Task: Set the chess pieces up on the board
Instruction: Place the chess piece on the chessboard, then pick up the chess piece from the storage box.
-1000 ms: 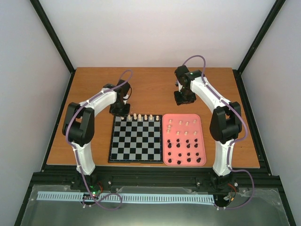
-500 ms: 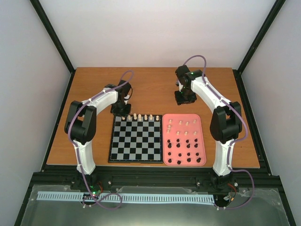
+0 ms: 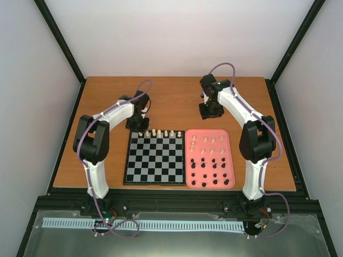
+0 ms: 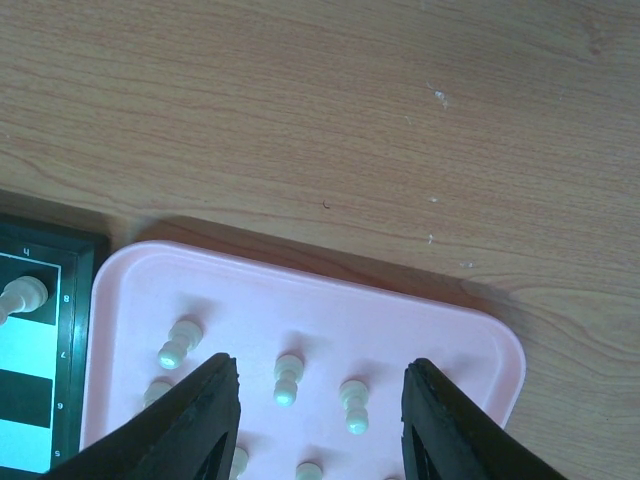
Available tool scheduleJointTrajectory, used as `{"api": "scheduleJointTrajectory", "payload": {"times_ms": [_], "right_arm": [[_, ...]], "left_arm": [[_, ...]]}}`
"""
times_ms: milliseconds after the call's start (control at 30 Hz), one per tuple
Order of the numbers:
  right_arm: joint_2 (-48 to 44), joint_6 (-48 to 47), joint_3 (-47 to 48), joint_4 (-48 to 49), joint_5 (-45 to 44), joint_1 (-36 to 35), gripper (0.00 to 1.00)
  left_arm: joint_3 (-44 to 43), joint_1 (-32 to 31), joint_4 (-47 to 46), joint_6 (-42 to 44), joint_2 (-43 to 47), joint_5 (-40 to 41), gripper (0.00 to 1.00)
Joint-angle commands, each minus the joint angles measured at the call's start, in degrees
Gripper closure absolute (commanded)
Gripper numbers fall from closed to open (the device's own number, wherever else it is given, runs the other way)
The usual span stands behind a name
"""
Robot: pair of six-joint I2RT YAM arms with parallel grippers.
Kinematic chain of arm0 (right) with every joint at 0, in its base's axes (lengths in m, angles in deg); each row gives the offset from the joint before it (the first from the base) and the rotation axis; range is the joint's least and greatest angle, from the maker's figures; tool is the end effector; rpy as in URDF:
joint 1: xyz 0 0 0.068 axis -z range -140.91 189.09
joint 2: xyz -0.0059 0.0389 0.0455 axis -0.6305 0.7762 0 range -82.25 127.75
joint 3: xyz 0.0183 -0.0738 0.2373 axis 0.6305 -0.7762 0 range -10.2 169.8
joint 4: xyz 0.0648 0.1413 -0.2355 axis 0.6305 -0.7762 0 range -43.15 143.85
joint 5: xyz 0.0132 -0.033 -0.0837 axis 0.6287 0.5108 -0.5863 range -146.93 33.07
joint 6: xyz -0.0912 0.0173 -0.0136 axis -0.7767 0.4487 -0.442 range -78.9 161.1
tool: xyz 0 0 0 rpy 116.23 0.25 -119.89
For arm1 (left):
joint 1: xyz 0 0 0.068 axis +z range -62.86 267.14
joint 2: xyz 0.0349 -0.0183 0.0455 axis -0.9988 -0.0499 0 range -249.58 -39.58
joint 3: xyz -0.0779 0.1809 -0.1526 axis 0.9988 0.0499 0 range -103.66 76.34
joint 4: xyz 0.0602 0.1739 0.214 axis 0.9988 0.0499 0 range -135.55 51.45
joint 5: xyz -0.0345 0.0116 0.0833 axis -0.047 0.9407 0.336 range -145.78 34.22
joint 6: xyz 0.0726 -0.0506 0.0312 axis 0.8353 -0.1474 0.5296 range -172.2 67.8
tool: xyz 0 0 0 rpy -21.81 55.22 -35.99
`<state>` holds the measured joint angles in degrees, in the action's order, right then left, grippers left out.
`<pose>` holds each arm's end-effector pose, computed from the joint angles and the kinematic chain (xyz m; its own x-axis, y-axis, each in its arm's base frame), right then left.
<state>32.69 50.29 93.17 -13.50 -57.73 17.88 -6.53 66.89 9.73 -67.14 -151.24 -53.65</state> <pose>0.3966 0.1527 0.1803 -0.9605 -0.2014 -0.1920 -0.2085 0.9779 0.0172 0.3649 -0.1311 0.1023 -0.9899 0.0905 -0.1093 0.0900 0.9959 0.0091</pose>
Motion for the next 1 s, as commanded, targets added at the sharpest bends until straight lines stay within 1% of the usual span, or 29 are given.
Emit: {"api": "scheduleJointTrajectory", "payload": {"times_ms": [0,167,200,300,433,500,600,733,833,967], "right_arm": [[0.23,-0.59,0.78,-0.32,0.01,0.47,0.54],[-0.13,-0.58,0.46,-0.41,-0.01,0.47,0.54],[-0.21,-0.62,0.43,-0.47,-0.03,0.47,0.54],[-0.58,-0.49,0.20,-0.35,-0.28,0.47,0.54],[-0.40,-0.11,0.39,-0.24,-0.55,0.47,0.53],[-0.21,0.08,0.69,-0.37,-0.76,0.47,0.53],[0.09,0.51,1.02,-0.27,-1.49,0.47,0.52],[0.44,1.35,1.13,-0.02,-2.74,1.25,0.51],[0.64,2.11,0.91,0.44,-1.69,2.93,0.50],[0.63,2.42,0.17,1.61,-0.88,4.94,0.50]], "left_arm": [[-0.65,0.21,0.15,0.35,3.18,0.98,0.73],[-2.03,0.21,2.39,0.29,5.83,2.67,0.68],[-2.29,0.17,2.92,0.21,6.66,2.70,0.64],[-2.98,0.21,4.05,-0.22,9.39,1.68,0.48],[-4.54,-0.98,4.54,-0.19,13.83,-2.47,0.36],[-6.67,-3.20,5.45,0.03,14.64,-2.83,0.35],[-10.96,-8.85,7.19,0.17,13.78,-3.22,0.35],[-15.37,-15.33,7.19,0.69,10.48,-5.97,0.35],[-17.94,-19.80,6.93,2.18,7.26,-6.35,0.37],[-21.54,-24.37,7.08,3.60,2.45,-8.26,0.39]]}}
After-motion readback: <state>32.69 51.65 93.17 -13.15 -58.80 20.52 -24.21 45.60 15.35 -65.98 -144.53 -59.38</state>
